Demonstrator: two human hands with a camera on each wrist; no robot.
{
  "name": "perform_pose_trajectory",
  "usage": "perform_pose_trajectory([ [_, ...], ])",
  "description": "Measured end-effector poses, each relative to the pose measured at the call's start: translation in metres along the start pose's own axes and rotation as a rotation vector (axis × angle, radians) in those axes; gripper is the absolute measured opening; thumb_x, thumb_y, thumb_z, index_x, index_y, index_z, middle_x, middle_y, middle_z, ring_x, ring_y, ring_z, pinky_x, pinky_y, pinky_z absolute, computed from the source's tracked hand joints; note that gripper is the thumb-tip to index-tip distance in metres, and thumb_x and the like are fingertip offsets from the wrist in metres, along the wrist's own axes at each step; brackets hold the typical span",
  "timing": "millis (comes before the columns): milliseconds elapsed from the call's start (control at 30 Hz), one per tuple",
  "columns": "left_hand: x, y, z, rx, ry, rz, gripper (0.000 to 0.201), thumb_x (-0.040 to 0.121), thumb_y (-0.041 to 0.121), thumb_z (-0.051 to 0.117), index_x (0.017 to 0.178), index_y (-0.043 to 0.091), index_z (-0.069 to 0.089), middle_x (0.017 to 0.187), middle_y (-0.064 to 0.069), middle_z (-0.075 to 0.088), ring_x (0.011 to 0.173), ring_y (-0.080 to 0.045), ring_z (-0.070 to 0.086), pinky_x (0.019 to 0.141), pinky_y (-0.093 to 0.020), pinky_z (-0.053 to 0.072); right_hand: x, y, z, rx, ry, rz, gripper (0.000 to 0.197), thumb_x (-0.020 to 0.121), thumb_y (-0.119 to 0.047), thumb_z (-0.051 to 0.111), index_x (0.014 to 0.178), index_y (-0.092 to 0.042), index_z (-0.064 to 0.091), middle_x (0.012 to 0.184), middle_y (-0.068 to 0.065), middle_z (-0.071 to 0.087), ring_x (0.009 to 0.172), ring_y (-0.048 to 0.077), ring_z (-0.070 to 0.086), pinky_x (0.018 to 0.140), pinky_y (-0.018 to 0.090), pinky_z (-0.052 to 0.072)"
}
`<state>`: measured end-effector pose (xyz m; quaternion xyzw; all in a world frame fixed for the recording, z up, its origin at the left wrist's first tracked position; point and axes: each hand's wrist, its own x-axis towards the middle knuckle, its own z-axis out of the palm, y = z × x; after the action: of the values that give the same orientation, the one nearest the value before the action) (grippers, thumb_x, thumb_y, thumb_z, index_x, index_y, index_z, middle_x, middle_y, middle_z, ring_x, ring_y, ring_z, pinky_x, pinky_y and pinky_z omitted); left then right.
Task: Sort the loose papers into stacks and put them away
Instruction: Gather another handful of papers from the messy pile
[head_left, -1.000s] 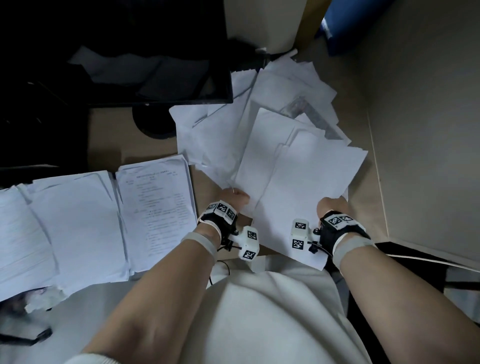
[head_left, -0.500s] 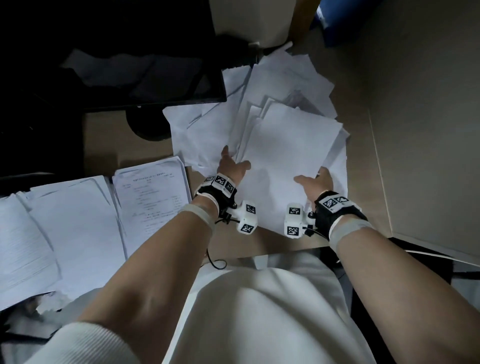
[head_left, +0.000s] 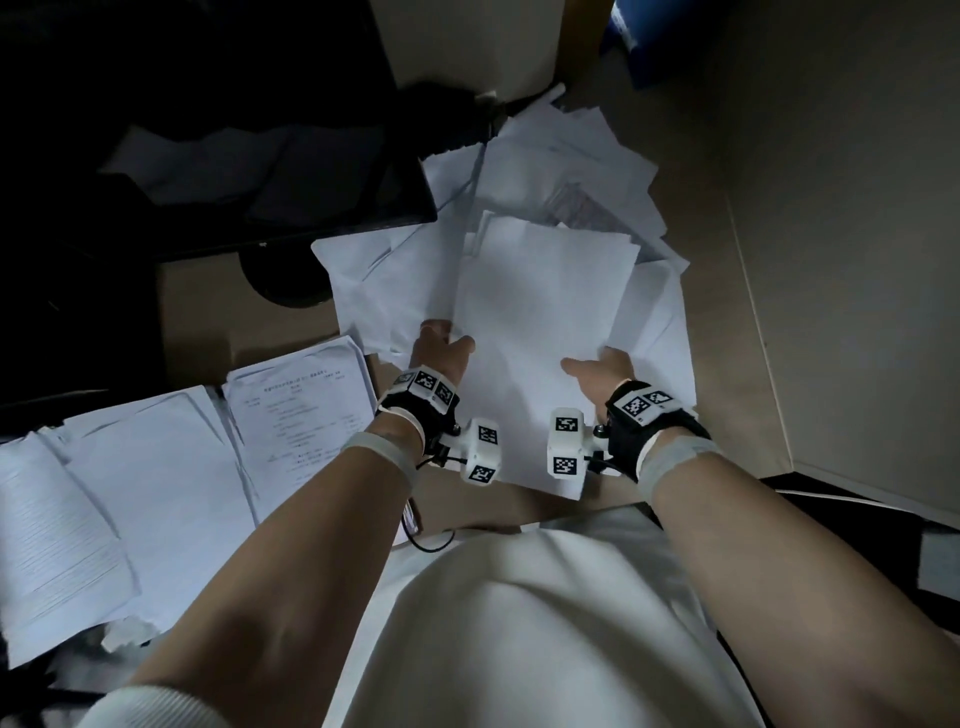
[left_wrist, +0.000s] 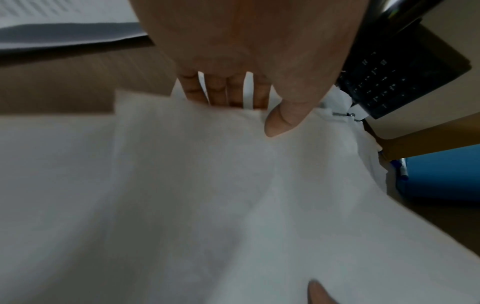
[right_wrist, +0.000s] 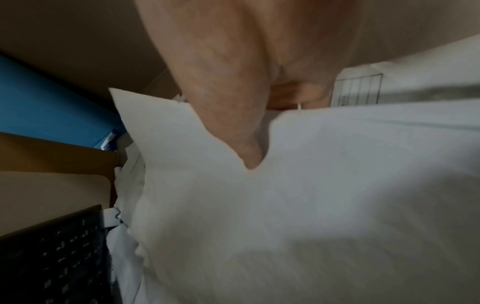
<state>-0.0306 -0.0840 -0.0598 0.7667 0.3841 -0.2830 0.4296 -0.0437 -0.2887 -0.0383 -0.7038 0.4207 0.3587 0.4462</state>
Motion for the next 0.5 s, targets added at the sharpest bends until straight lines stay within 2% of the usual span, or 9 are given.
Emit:
perform_pose_trajectory([
  [33, -0.002, 0.003, -0.001, 0.035, 0.002, 0.026, 0.034, 0.077, 0.026, 0.065, 0.108, 0.015, 0.062, 0.115, -0.012, 0.067, 0.104, -0.03, 0.065, 0.087, -0.031, 0.051, -0.002, 0.001, -0.005, 0.007, 0.056, 0.05, 0.071, 0.095, -0.02, 0.065, 0.152, 0.001, 0.028, 0.153, 0.014, 0.041, 0.136, 0.032, 0.045, 0.109, 0.036, 0.038],
  [67, -0.002, 0.005, 0.001, 0.088, 0.004, 0.051, 0.028, 0.079, 0.028, 0.064, 0.105, 0.019, 0.064, 0.119, -0.012, 0.067, 0.108, -0.03, 0.063, 0.092, -0.033, 0.051, -0.006, 0.004, -0.011, 0.054, 0.114, 0.1, 0.063, 0.097, -0.017, 0.06, 0.15, 0.002, 0.032, 0.148, 0.015, 0.045, 0.133, 0.033, 0.048, 0.106, 0.035, 0.04],
  [133, -0.005, 0.009, 0.005, 0.248, -0.012, 0.099, 0.033, 0.082, 0.036, 0.061, 0.113, 0.029, 0.067, 0.137, -0.007, 0.055, 0.128, -0.029, 0.049, 0.107, -0.041, 0.043, -0.005, 0.014, -0.025, 0.11, 0.196, 0.18, 0.043, 0.102, -0.011, 0.047, 0.143, 0.003, 0.041, 0.141, 0.014, 0.052, 0.127, 0.033, 0.053, 0.101, 0.033, 0.041],
  [200, -0.011, 0.01, 0.011, 0.394, -0.023, 0.163, 0.041, 0.088, 0.04, 0.059, 0.128, 0.035, 0.06, 0.155, -0.001, 0.031, 0.145, -0.027, 0.024, 0.117, -0.046, 0.029, 0.018, 0.037, -0.034, 0.084, 0.215, 0.223, 0.04, 0.101, -0.013, 0.044, 0.139, -0.001, 0.044, 0.142, 0.015, 0.052, 0.126, 0.032, 0.054, 0.1, 0.031, 0.043],
  [233, -0.014, 0.01, 0.014, 0.435, -0.02, 0.206, 0.048, 0.09, 0.041, 0.059, 0.137, 0.034, 0.054, 0.16, 0.001, 0.022, 0.148, -0.025, 0.016, 0.119, -0.046, 0.024, 0.019, 0.041, -0.035, 0.171, 0.256, 0.23, 0.05, 0.097, -0.016, 0.051, 0.143, -0.003, 0.038, 0.144, 0.015, 0.05, 0.124, 0.034, 0.055, 0.103, 0.037, 0.044],
  [267, -0.014, 0.009, 0.017, 0.445, -0.031, 0.214, 0.057, 0.09, 0.041, 0.06, 0.144, 0.03, 0.047, 0.161, 0.001, 0.018, 0.149, -0.025, 0.015, 0.12, -0.045, 0.023, 0.013, 0.043, -0.033, 0.166, 0.249, 0.196, 0.068, 0.091, -0.018, 0.06, 0.15, -0.007, 0.027, 0.146, 0.016, 0.046, 0.121, 0.037, 0.056, 0.103, 0.045, 0.046],
  [333, -0.012, 0.007, 0.021, 0.4, -0.076, 0.196, 0.075, 0.086, 0.037, 0.066, 0.152, 0.021, 0.035, 0.16, -0.005, 0.024, 0.145, -0.029, 0.026, 0.116, -0.041, 0.029, 0.006, 0.046, -0.029, 0.147, 0.242, 0.174, 0.093, 0.086, -0.017, 0.071, 0.157, -0.017, 0.011, 0.149, 0.017, 0.041, 0.113, 0.039, 0.06, 0.097, 0.049, 0.049],
  [400, -0.013, 0.007, 0.021, 0.331, -0.083, 0.154, 0.089, 0.08, 0.032, 0.072, 0.155, 0.016, 0.027, 0.155, -0.012, 0.032, 0.14, -0.033, 0.035, 0.114, -0.042, 0.034, 0.002, 0.044, -0.024, 0.179, 0.188, 0.161, 0.1, 0.083, -0.023, 0.078, 0.156, -0.014, 0.01, 0.146, 0.02, 0.044, 0.112, 0.037, 0.058, 0.093, 0.048, 0.049],
  [500, -0.015, 0.007, 0.012, 0.246, -0.108, 0.113, 0.088, 0.082, 0.026, 0.073, 0.154, 0.01, 0.024, 0.152, -0.018, 0.034, 0.137, -0.035, 0.039, 0.112, -0.043, 0.037, -0.002, 0.035, -0.014, 0.205, 0.161, 0.133, 0.101, 0.078, -0.034, 0.082, 0.154, -0.009, 0.02, 0.148, 0.015, 0.044, 0.127, 0.038, 0.051, 0.105, 0.052, 0.044],
])
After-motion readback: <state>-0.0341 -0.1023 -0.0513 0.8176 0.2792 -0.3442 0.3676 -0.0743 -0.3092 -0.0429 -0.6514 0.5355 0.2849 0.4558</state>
